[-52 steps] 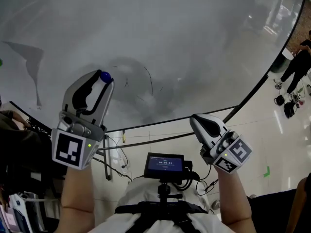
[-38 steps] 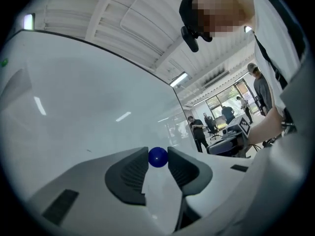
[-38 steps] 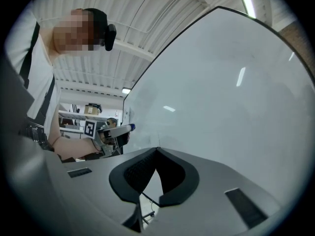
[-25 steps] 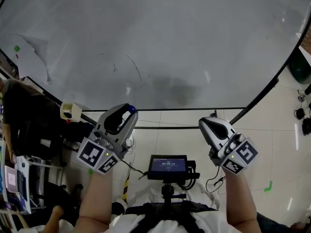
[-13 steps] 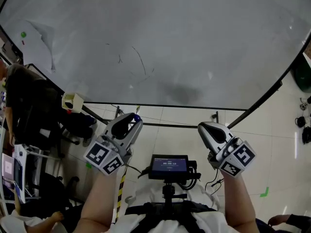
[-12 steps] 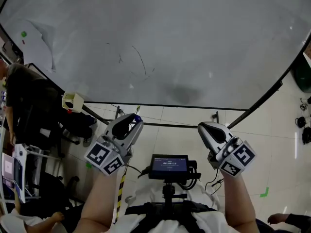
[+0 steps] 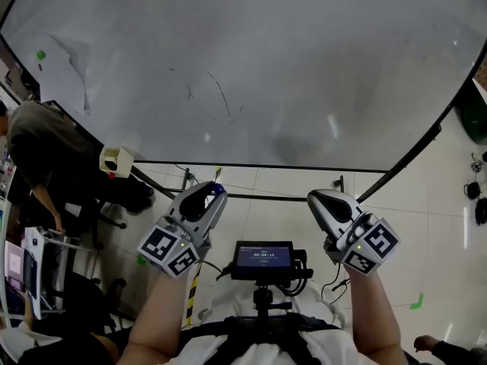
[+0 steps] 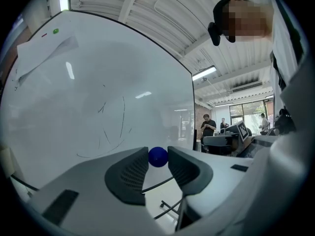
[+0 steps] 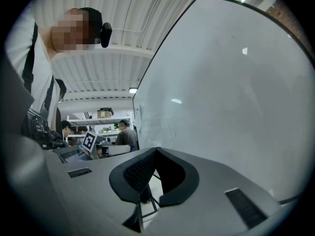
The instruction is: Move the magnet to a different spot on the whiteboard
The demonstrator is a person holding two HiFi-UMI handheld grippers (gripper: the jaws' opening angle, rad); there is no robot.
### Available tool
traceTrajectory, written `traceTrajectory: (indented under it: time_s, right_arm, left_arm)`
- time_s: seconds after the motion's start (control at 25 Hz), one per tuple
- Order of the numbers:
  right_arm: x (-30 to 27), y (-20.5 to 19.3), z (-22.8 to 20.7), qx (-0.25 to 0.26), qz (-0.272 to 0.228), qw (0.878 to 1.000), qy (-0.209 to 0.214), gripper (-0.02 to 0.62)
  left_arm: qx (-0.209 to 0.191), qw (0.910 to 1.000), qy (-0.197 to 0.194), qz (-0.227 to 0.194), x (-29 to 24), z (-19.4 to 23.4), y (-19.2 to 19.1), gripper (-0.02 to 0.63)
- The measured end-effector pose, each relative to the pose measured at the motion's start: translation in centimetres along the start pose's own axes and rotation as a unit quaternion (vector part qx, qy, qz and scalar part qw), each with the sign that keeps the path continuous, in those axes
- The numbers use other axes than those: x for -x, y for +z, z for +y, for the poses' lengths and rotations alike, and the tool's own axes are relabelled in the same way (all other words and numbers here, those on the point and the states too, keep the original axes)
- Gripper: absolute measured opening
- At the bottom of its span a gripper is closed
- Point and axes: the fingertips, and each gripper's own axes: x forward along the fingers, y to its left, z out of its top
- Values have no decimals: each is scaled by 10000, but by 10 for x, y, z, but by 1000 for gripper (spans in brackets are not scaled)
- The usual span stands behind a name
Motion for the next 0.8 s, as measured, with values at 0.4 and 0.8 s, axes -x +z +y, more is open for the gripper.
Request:
traceTrajectory:
  time_s: [0.4,0.8]
  right_arm:
    - [5,0,-2,-33,-62,10000,-60,33]
    - [5,0,-7,-68,-132,9999,-37,34]
  left_arm:
    - [-61,9999,10,82,-3,-5,-2,158]
    - [-101,9999,43,96,-8,-7,2,160]
